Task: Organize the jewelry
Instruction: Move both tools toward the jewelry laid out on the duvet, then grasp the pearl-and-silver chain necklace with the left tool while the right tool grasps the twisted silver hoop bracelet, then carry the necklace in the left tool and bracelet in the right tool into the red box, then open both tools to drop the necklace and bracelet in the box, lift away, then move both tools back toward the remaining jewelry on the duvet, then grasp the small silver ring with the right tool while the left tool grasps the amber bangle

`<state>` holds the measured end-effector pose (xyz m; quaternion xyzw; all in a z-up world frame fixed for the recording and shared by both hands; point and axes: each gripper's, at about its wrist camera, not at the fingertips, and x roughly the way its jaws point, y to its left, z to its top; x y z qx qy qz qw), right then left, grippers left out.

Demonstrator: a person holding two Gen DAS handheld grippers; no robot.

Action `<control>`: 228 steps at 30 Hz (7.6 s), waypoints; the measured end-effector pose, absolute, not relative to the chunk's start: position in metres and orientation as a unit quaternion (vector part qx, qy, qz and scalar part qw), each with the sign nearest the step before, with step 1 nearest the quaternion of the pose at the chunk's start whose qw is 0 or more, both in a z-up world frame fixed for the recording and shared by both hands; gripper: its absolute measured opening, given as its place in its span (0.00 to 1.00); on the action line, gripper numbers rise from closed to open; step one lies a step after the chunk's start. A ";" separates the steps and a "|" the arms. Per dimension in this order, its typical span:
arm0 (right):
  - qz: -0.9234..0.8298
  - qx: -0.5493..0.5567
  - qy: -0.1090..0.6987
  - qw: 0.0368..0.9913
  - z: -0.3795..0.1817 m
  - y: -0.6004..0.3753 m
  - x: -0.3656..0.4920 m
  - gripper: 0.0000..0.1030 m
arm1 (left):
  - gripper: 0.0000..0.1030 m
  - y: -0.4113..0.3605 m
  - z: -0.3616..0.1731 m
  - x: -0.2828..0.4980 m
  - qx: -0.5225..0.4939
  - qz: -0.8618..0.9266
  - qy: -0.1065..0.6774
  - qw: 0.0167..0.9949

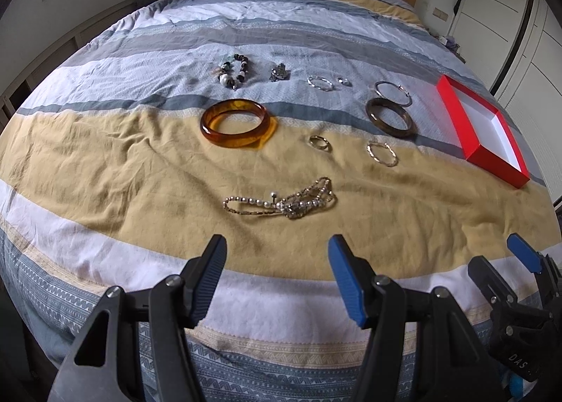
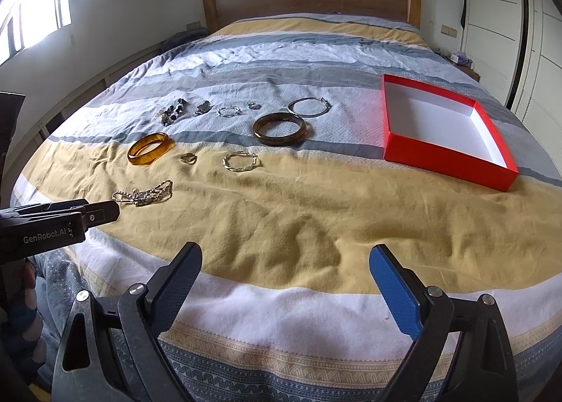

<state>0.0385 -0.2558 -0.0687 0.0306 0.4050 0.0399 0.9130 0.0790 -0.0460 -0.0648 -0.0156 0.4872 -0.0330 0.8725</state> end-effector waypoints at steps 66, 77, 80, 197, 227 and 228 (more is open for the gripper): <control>0.158 0.070 0.464 0.869 -0.110 -0.215 0.176 0.39 | 0.14 -0.001 -0.083 0.148 -0.142 -0.072 0.497 0.853; 0.145 0.093 0.435 0.883 -0.067 -0.250 0.117 0.39 | 0.14 -0.024 -0.040 0.120 -0.120 -0.087 0.477 0.866; 0.132 0.098 0.423 0.891 -0.053 -0.272 0.104 0.39 | 0.14 -0.039 -0.031 0.118 -0.115 -0.102 0.474 0.867; 0.096 0.016 0.328 0.940 0.088 -0.272 0.028 0.53 | 0.38 0.095 0.020 0.057 -0.046 -0.026 0.428 0.902; 0.266 -0.004 0.462 0.846 -0.110 -0.153 0.209 0.38 | 0.38 0.054 -0.117 0.229 -0.047 -0.044 0.501 0.863; 0.268 -0.006 0.460 0.847 -0.111 -0.152 0.210 0.36 | 0.38 0.052 -0.119 0.229 -0.042 -0.042 0.499 0.865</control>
